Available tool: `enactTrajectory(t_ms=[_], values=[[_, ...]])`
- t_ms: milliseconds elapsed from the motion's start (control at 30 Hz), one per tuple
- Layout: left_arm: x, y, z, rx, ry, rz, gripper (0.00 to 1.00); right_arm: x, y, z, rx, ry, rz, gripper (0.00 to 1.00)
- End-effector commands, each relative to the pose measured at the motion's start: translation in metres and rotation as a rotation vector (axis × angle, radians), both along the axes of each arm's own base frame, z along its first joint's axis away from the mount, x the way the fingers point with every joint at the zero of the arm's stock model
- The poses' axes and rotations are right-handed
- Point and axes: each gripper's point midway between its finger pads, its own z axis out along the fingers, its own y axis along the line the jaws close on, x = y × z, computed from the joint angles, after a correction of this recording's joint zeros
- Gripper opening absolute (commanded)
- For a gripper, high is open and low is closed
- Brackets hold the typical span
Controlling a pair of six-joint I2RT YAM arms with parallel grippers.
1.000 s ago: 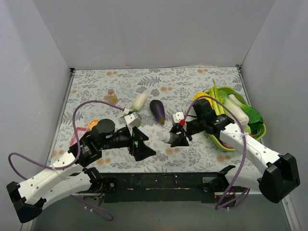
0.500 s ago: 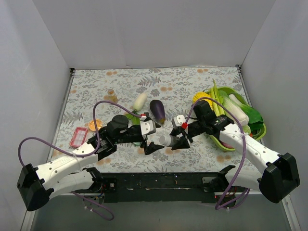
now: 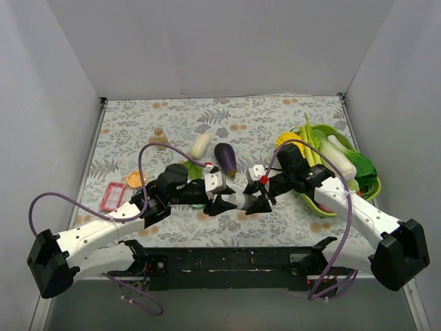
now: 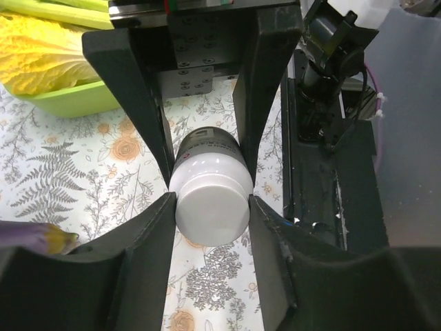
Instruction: Sort the pills into containers
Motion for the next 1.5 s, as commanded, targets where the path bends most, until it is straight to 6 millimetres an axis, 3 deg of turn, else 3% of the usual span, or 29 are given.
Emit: enactTrajectory(t_ms=[0,33,67,100,267,367,400,533,567,667,700,733,833,967,1100,1167,1200,1267,1367,1433,1467], values=[[-0.005,0.0,0.012,-0.026,0.026,-0.001,0.33,-0.004,0.002,0.005,0.033,-0.005,0.019,0.01],[-0.005,-0.001,0.013,-0.027,0.039,0.004,0.26,-0.004,0.002,0.005,0.032,-0.003,0.017,0.01],[-0.005,-0.001,0.01,-0.019,0.088,0.015,0.03,-0.003,0.002,0.005,0.031,-0.005,0.016,0.01],[0.001,-0.001,0.009,-0.016,0.122,0.064,0.0,-0.002,0.002,0.004,0.026,0.002,0.007,0.01],[0.011,0.001,0.001,0.007,0.455,0.265,0.0,0.011,0.002,0.001,-0.002,-0.021,-0.065,0.01],[0.025,0.01,0.0,-0.075,0.778,0.535,0.0,0.02,0.002,-0.001,-0.02,-0.028,-0.116,0.01],[0.025,0.012,0.005,-0.16,0.999,0.637,0.0,0.022,0.002,-0.002,-0.025,-0.028,-0.127,0.01],[0.02,0.009,-0.005,-0.212,1.451,0.806,0.0,0.029,0.002,-0.003,-0.036,-0.034,-0.16,0.01],[0.015,0.011,-0.018,-0.15,1.502,0.858,0.0,0.029,0.002,-0.004,-0.04,-0.026,-0.164,0.01],[0.013,0.003,-0.017,-0.123,1.578,0.87,0.0,0.03,0.003,-0.003,-0.037,-0.023,-0.168,0.01],[0.013,0.001,-0.013,-0.132,1.579,0.851,0.07,0.03,0.003,-0.003,-0.037,-0.023,-0.168,0.01],[0.013,0.0,-0.011,-0.137,1.576,0.836,0.49,0.03,0.002,-0.003,-0.037,-0.024,-0.17,0.01],[0.015,-0.003,0.003,-0.15,1.5,0.777,0.54,0.028,0.001,-0.004,-0.038,-0.024,-0.172,0.01],[0.011,0.005,0.008,-0.141,1.376,0.719,0.89,0.026,0.0,-0.004,-0.032,-0.021,-0.165,0.01],[0.003,0.025,0.012,-0.108,1.125,0.648,0.98,0.025,0.001,-0.003,-0.029,-0.021,-0.156,0.01],[-0.003,0.031,0.011,-0.071,0.986,0.57,0.98,0.023,0.0,-0.002,-0.025,-0.021,-0.145,0.01],[-0.006,0.036,0.006,-0.027,0.86,0.517,0.98,0.021,0.0,-0.002,-0.022,-0.022,-0.136,0.01],[-0.025,0.037,0.014,-0.006,0.718,0.347,0.98,0.017,0.0,-0.002,-0.011,-0.026,-0.106,0.01],[-0.035,0.044,0.014,0.012,0.395,0.169,0.98,0.007,0.0,-0.001,0.008,-0.019,-0.053,0.01],[-0.033,0.049,0.007,0.011,0.24,0.129,0.98,0.002,0.0,0.0,0.021,-0.012,-0.023,0.01],[-0.026,0.049,0.019,-0.029,0.066,0.104,0.98,0.002,0.001,0.001,0.024,-0.013,-0.016,0.01]])
